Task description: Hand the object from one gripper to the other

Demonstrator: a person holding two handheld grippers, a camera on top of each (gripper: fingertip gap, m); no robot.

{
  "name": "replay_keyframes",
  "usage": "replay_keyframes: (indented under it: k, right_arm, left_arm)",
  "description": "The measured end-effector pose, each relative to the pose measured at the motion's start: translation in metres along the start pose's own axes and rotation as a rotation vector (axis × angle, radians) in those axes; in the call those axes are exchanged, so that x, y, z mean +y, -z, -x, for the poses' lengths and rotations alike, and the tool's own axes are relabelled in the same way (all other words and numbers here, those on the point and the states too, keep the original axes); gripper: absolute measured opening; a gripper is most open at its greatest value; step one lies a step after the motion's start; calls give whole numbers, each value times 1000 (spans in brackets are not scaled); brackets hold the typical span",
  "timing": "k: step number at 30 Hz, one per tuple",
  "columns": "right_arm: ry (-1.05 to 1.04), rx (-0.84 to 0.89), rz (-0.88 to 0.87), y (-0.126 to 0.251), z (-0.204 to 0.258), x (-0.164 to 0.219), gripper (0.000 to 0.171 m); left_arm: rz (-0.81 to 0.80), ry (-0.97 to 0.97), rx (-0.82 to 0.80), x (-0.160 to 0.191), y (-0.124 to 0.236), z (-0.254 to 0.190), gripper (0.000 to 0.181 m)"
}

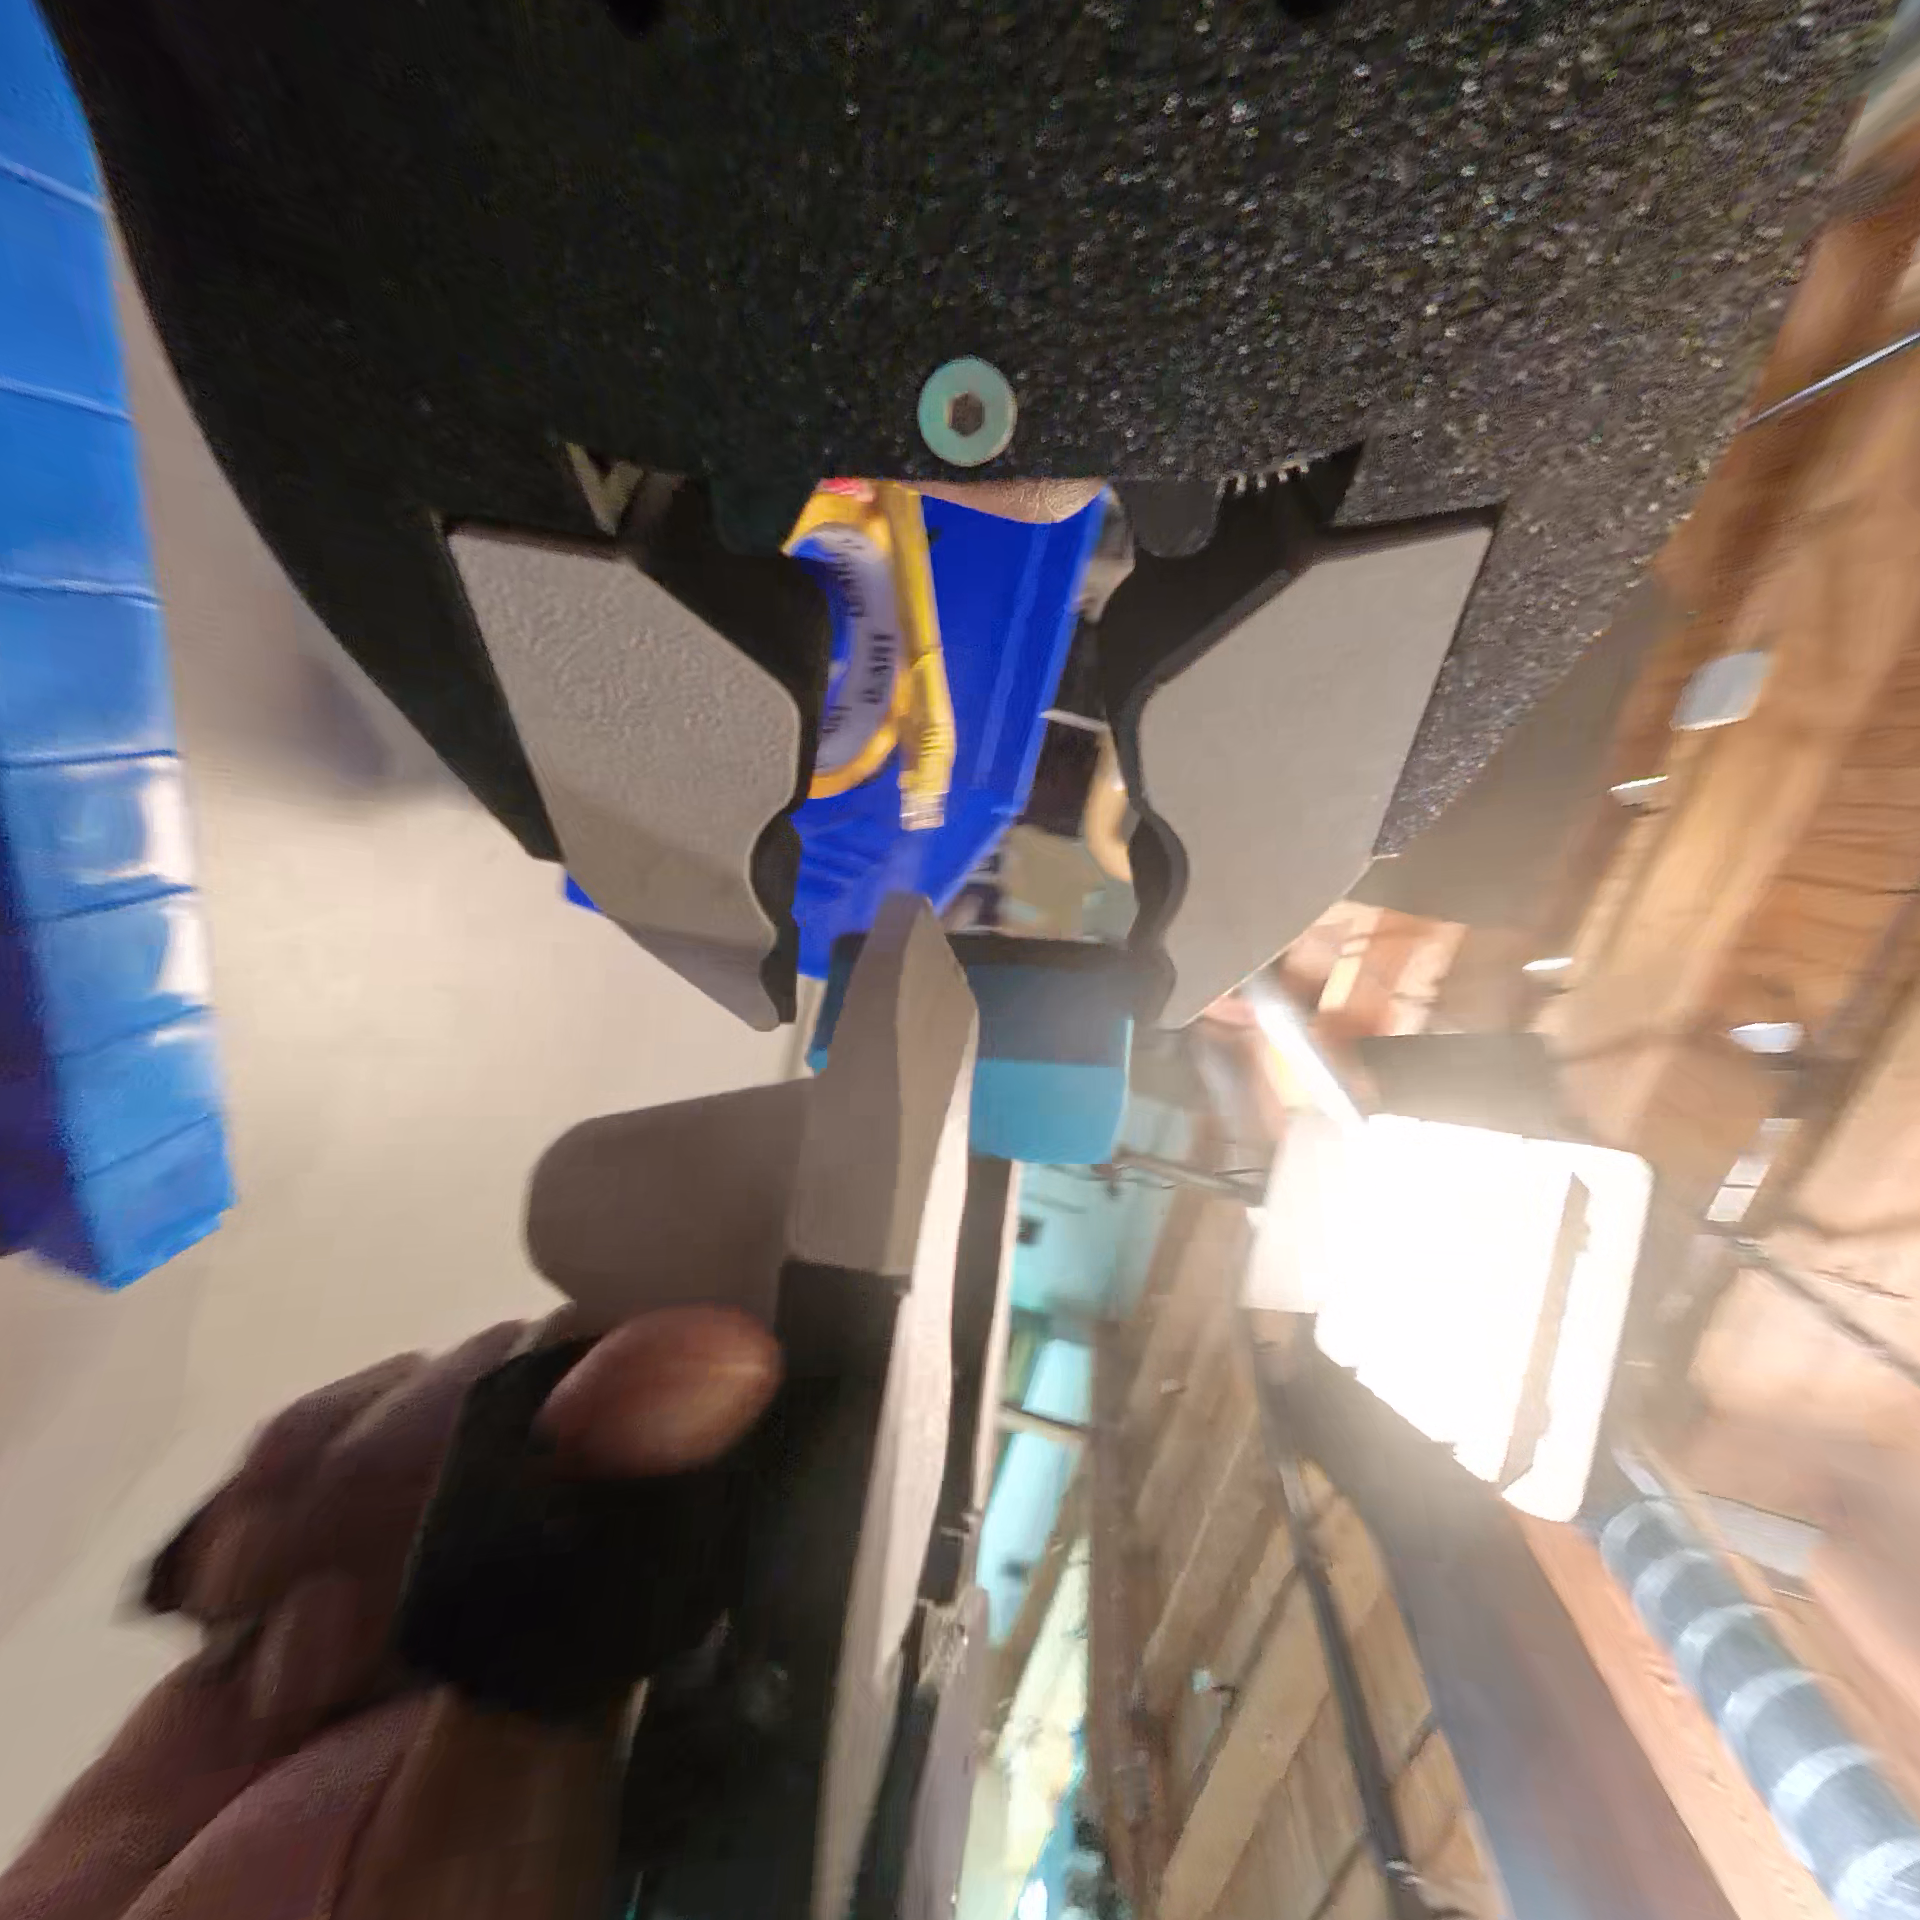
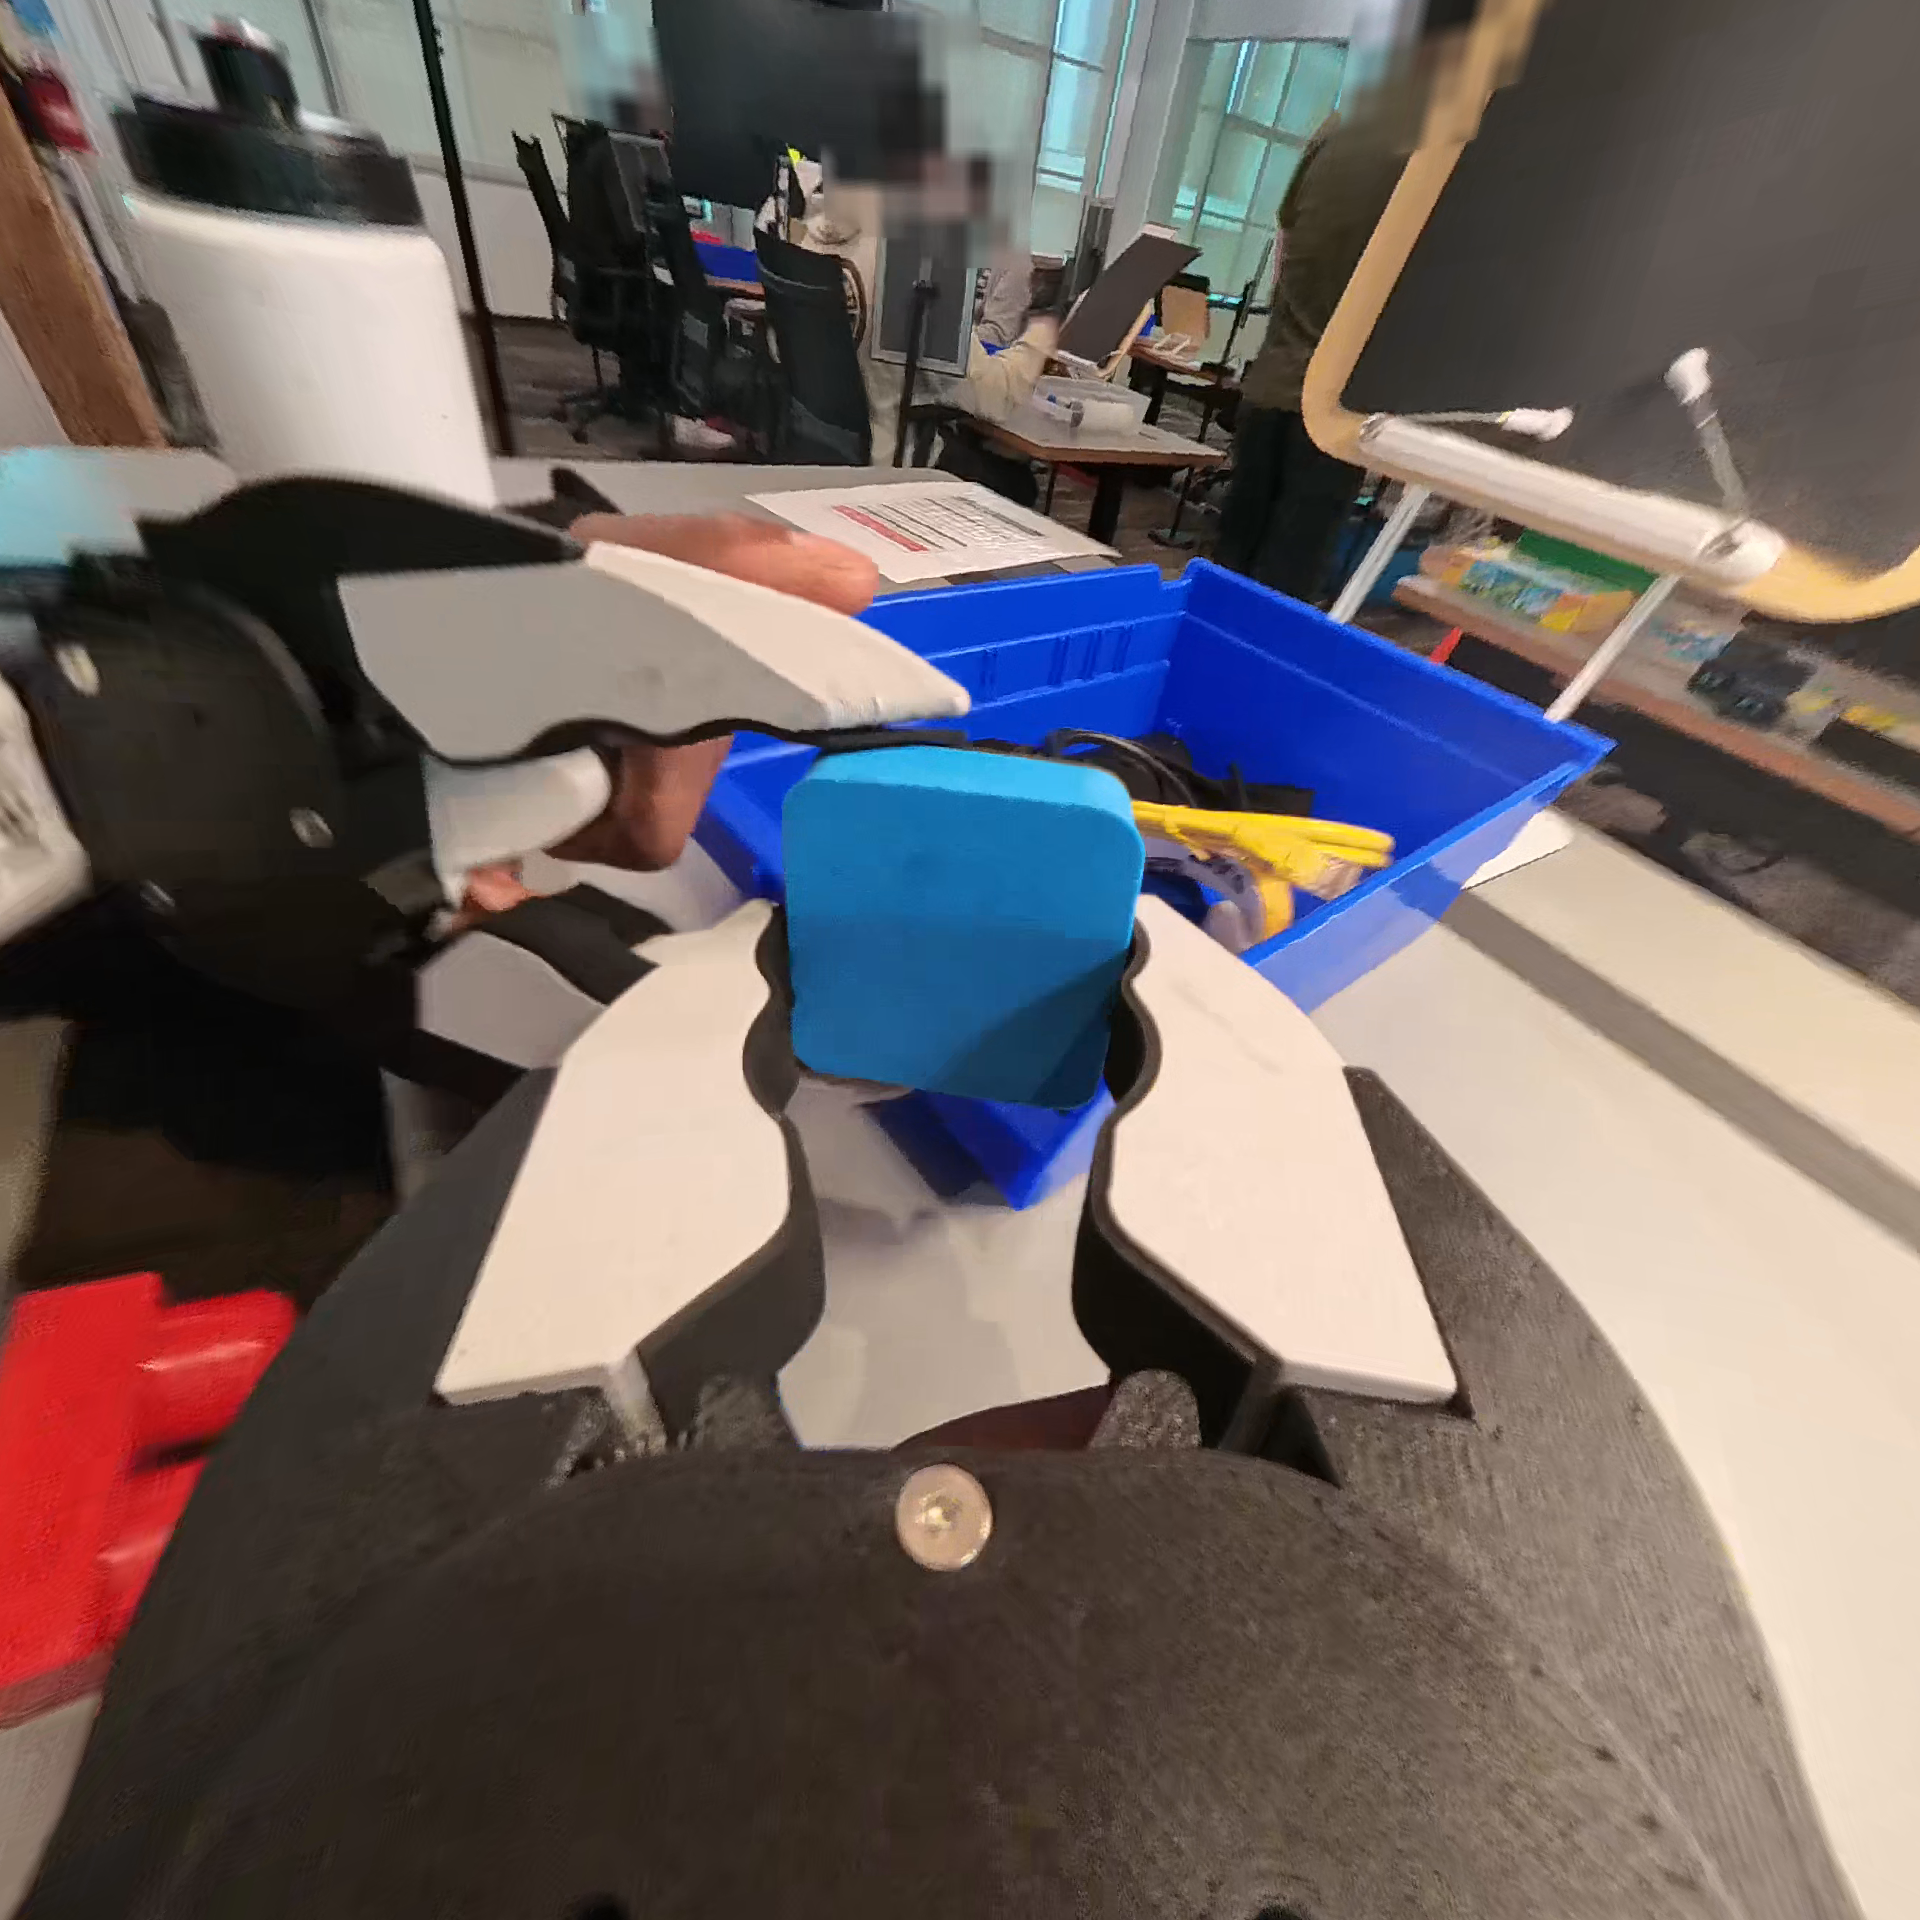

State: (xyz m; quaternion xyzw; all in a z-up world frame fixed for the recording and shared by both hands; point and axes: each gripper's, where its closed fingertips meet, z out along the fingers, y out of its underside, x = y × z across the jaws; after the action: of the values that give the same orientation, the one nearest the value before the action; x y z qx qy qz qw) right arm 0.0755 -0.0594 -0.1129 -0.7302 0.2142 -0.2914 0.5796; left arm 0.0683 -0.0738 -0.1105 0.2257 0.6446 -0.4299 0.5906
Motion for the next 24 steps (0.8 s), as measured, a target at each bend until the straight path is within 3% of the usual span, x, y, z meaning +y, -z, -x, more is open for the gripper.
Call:
replay_keyframes:
  k: [8, 13, 16, 19, 24]
  right_arm:
    - [629, 249, 15, 11, -25, 0, 59]
    - [788, 269, 34, 6, -12, 7, 58]
    - [844, 270, 38, 2, -4, 10, 58]
    - [885, 282, 36, 2, -1, 11, 58]
    - [884, 266, -32, 7, 0, 4, 59]
  left_arm:
    - [7, 650, 465, 9, 18, -6, 69]
    - [-14, 1059, 525, -8, 13, 5, 63]
    - [8, 1173, 568, -13, 10, -4, 49]
    - [45, 1156, 595, -10, 10, -17, 30]
    - [-15, 1280, 592, -11, 10, -9, 25]
